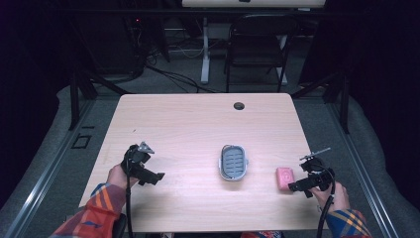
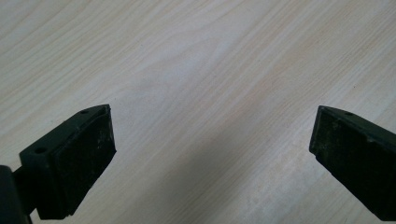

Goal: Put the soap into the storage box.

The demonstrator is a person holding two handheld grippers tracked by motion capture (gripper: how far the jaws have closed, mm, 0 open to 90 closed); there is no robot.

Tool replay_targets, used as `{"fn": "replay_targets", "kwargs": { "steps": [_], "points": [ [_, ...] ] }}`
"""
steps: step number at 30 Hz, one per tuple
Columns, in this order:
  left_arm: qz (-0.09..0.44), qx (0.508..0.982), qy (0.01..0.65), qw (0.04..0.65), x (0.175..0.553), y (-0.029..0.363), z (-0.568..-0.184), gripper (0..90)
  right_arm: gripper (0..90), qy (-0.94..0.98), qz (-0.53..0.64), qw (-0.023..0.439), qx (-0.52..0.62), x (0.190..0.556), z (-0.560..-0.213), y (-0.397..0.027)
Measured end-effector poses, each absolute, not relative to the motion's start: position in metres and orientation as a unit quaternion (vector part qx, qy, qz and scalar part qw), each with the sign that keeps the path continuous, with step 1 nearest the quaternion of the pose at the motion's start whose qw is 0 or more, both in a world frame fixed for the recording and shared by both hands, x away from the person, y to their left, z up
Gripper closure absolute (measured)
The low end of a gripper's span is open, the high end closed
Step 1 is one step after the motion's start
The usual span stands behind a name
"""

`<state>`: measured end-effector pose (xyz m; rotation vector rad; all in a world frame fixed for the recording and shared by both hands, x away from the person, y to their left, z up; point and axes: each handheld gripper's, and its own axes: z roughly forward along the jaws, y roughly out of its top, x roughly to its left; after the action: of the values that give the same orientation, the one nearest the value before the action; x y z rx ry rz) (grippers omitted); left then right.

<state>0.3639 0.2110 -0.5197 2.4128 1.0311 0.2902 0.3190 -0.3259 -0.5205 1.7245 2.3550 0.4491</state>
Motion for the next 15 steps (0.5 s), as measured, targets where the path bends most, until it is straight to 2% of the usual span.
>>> {"fn": "replay_targets", "kwargs": {
  "steps": [15],
  "points": [
    [0.102,0.886,0.380,0.246,0.365,0.209,-0.521,0.2,0.0,0.777,0.160,0.074,0.605,0.331,-0.513,-0.321]
  ]
}}
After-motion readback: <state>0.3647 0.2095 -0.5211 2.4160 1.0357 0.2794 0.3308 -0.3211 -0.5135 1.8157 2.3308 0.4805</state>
